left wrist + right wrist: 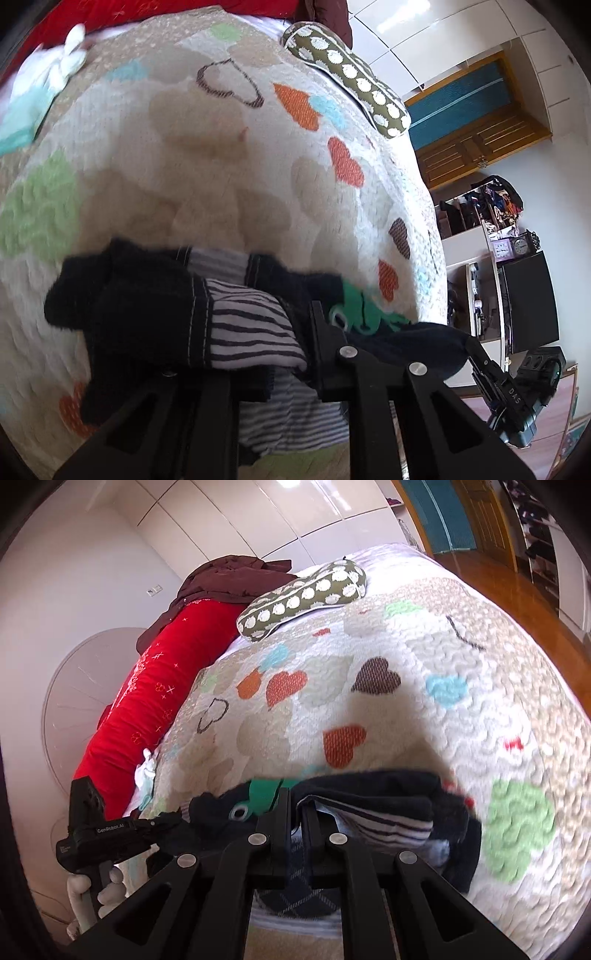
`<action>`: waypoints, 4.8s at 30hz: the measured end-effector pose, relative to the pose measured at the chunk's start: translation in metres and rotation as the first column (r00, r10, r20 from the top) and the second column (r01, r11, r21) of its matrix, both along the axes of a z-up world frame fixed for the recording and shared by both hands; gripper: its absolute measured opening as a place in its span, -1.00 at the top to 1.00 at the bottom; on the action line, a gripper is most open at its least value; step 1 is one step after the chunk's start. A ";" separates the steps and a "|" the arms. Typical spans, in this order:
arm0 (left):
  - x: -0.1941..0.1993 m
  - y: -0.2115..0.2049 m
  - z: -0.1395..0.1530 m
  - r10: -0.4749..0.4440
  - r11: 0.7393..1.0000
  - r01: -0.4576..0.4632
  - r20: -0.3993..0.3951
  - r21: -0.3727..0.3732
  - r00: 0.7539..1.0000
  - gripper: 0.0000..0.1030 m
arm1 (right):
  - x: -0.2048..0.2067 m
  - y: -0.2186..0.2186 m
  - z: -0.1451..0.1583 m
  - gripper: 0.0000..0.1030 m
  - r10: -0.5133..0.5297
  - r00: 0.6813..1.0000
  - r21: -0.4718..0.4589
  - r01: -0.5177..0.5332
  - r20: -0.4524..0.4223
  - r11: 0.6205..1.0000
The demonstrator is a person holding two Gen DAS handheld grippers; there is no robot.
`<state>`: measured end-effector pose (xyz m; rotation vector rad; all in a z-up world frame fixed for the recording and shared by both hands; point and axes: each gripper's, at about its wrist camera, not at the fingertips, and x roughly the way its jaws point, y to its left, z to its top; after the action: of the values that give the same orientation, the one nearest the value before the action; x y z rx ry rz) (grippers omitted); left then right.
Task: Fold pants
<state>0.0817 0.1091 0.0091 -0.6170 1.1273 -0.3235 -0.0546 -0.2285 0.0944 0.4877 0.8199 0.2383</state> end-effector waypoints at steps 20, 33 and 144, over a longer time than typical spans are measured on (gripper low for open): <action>0.098 0.030 0.003 0.032 0.980 -0.041 -0.053 -0.194 0.998 -0.02 | 0.132 -0.044 -0.038 -0.17 -0.163 0.974 -0.033 0.160 -0.158 0.987; -0.013 0.054 -0.004 0.045 0.969 -0.054 0.042 0.240 0.998 -0.43 | -0.022 -0.074 -0.054 -0.23 -0.200 0.968 -0.078 0.190 -0.152 0.979; -0.177 0.034 0.077 0.090 0.822 -0.380 0.562 0.424 0.822 -1.00 | -0.017 0.051 -0.088 -0.51 -0.024 0.991 -0.265 -0.012 -0.133 0.964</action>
<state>-0.0951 0.1433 0.0861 -0.1553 0.5487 0.0563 -0.0711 -0.1780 0.0065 0.2559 0.9673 0.0873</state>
